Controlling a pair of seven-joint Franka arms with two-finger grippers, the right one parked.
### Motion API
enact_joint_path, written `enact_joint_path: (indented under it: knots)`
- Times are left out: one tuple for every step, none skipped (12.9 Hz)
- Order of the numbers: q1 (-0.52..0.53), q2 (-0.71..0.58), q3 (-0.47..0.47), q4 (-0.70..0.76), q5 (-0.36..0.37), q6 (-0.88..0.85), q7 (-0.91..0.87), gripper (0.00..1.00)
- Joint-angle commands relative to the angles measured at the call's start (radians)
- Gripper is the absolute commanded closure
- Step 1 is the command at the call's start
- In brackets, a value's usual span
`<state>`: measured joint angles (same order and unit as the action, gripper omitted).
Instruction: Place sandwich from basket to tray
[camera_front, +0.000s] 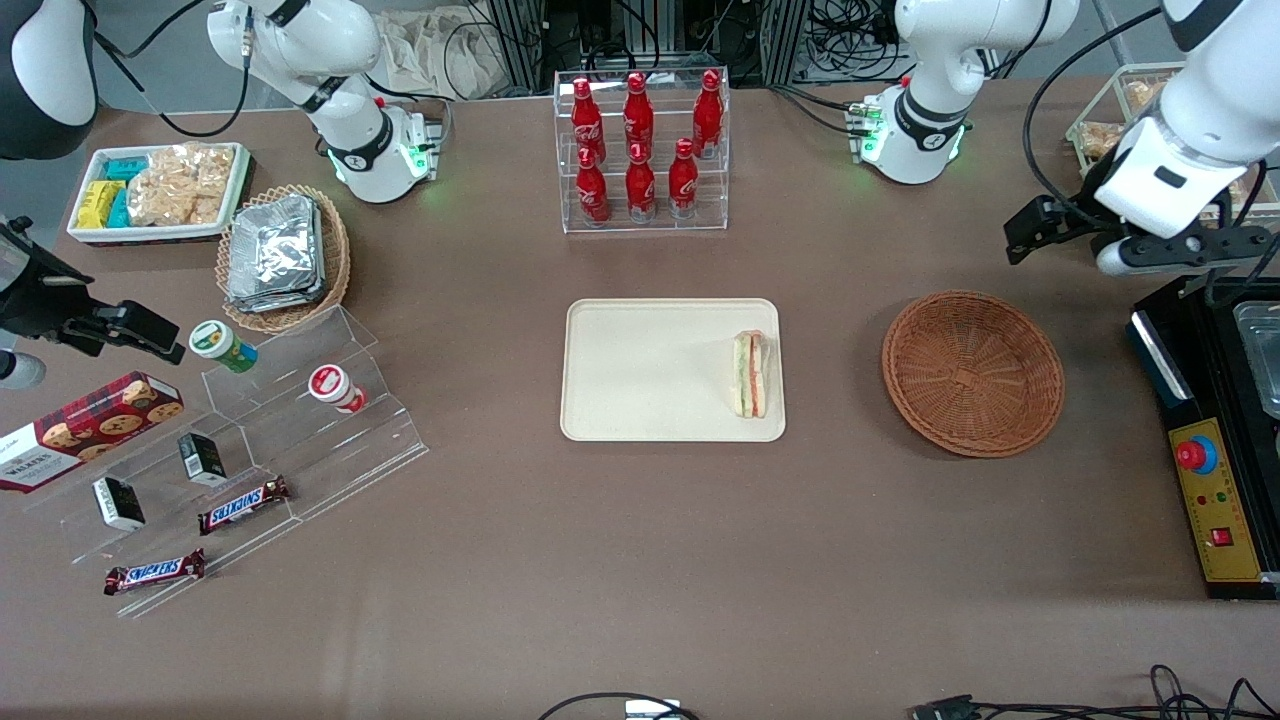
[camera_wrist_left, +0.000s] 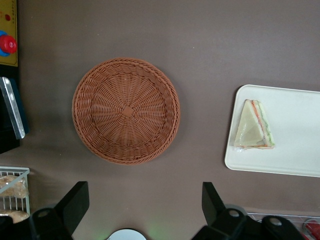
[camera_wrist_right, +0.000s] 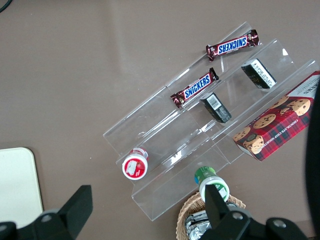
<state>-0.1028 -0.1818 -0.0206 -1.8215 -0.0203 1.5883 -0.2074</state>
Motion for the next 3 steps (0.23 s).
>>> enact_joint_path:
  knots:
    - [0.004,-0.010,0.014,0.011,-0.012,-0.036,0.005,0.00]
    - [0.026,0.002,0.011,0.030,-0.013,-0.051,0.003,0.00]
    - [0.026,0.010,0.011,0.043,-0.015,-0.051,0.005,0.00]
